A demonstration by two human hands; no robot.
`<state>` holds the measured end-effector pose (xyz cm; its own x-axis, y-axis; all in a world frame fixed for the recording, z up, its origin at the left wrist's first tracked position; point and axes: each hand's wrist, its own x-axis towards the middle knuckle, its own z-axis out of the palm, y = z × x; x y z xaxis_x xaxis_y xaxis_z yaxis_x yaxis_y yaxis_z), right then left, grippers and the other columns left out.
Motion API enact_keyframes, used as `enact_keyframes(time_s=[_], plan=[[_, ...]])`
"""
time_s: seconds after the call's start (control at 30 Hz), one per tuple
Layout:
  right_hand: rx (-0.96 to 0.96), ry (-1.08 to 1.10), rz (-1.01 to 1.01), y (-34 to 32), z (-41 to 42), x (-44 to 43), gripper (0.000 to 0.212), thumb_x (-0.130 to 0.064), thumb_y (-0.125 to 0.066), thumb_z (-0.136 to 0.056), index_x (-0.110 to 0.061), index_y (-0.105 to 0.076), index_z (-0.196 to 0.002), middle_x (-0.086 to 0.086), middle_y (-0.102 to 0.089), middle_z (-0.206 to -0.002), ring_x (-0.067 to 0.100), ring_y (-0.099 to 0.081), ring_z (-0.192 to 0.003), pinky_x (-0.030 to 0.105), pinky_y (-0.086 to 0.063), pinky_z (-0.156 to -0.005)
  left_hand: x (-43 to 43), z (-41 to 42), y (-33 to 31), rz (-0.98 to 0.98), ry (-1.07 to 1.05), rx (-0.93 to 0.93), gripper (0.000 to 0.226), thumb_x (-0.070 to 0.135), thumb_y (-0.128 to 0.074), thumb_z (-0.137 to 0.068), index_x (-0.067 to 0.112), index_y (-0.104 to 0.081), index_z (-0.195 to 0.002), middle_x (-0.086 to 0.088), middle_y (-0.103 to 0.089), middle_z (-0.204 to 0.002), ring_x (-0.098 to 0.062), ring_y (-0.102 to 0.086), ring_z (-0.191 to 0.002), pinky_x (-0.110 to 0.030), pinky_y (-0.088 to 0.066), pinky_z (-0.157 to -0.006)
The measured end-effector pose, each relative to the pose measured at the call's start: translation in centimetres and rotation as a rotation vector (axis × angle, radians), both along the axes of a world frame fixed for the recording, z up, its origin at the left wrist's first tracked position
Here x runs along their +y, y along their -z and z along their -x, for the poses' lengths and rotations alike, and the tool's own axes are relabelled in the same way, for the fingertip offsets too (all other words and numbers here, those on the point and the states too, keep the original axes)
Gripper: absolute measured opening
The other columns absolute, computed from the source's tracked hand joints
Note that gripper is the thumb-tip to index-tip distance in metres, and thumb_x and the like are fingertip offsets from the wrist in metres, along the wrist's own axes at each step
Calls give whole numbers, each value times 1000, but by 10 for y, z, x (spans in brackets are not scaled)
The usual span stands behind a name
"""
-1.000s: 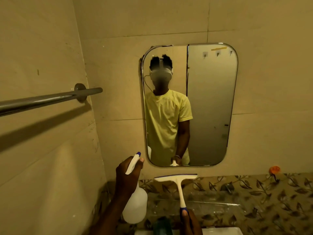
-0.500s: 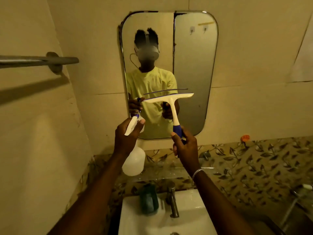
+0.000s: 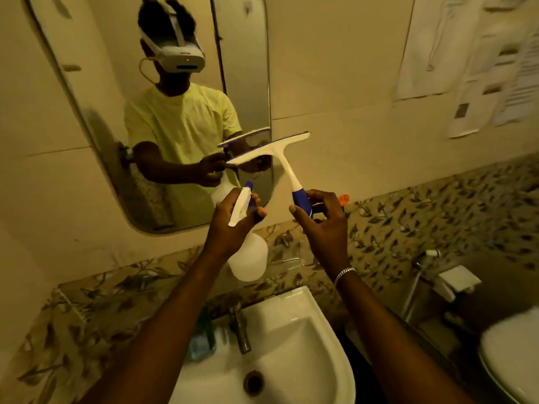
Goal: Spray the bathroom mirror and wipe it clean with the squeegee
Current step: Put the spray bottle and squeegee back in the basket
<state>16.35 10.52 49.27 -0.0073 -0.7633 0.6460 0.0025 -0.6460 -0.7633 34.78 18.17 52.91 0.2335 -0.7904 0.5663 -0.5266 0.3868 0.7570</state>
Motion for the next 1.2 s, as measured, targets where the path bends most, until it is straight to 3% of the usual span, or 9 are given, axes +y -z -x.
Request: enact_keyframes(time_s=[0.13,0.27,0.37,0.53,0.67,0.8,0.97,1.1,1.2], plan=[[55,108,4,19,56,-25,37,-37,-82,-85,-29,-63,-116,-21,-63,-107,2,-62,-85,13,-51,-65,-41,44,18,-114,84,-62,65,49,-70,-79,9,-55,-128,-6,-66,-119,-18,-63,-112,-26,-52,-95],[130,209,-64,44,121,-48,40,-39,-81,-85,-22,-69,-119,-22,-63,-107,-5,-58,-90,7,-44,-72,-76,97,42,-183,189,-89,55,34,-80,-82,21,-53,-128,1,-61,-117,7,-58,-109,-6,-44,-89],[160,233,-133,65,169,-61,42,-40,-81,-85,-21,-70,-121,-20,-64,-110,-7,-60,-97,10,-48,-73,-101,137,60,-228,246,-112,64,50,-76,-79,23,-49,-130,-6,-59,-122,-9,-58,-112,-23,-49,-94],[212,310,-276,113,248,-74,44,-33,-82,-87,-17,-71,-126,-1,-69,-120,13,-64,-106,24,-56,-85,-133,203,95,-271,349,-69,79,82,-64,-68,52,-40,-137,20,-54,-131,14,-53,-118,-4,-41,-93],[236,345,-397,152,302,-81,44,-31,-81,-88,-17,-71,-128,3,-69,-127,18,-63,-115,32,-55,-94,-156,251,136,-375,379,-33,93,76,-70,-69,30,-41,-145,6,-59,-134,-9,-56,-128,-33,-47,-105],[284,340,-559,197,344,-89,46,-37,-79,-89,-21,-69,-132,5,-66,-133,22,-62,-119,37,-55,-94,-173,290,178,-460,386,-37,77,79,-68,-68,41,-46,-131,-6,-58,-134,-24,-55,-127,-49,-50,-105],[382,346,-664,273,378,-101,43,-38,-79,-88,-23,-70,-127,-12,-63,-112,-1,-60,-95,20,-48,-77,-190,326,245,-530,326,-119,68,78,-66,-68,45,-49,-125,2,-55,-125,-18,-53,-118,-36,-47,-101],[511,329,-743,342,394,-116,41,-36,-79,-89,-20,-71,-126,-2,-68,-113,17,-65,-94,22,-50,-74,-207,349,313,-732,300,-454,125,98,-17,-67,5,-47,-145,-23,-48,-149,-35,-47,-138,-30,-28,-118],[629,300,-770,395,400,-127,42,-39,-76,-90,-23,-71,-128,0,-71,-114,19,-65,-95,15,-42,-73,-211,362,369,-783,225,-316,94,67,-72,-73,8,-49,-144,-20,-51,-146,-35,-49,-134,-29,-29,-107]])
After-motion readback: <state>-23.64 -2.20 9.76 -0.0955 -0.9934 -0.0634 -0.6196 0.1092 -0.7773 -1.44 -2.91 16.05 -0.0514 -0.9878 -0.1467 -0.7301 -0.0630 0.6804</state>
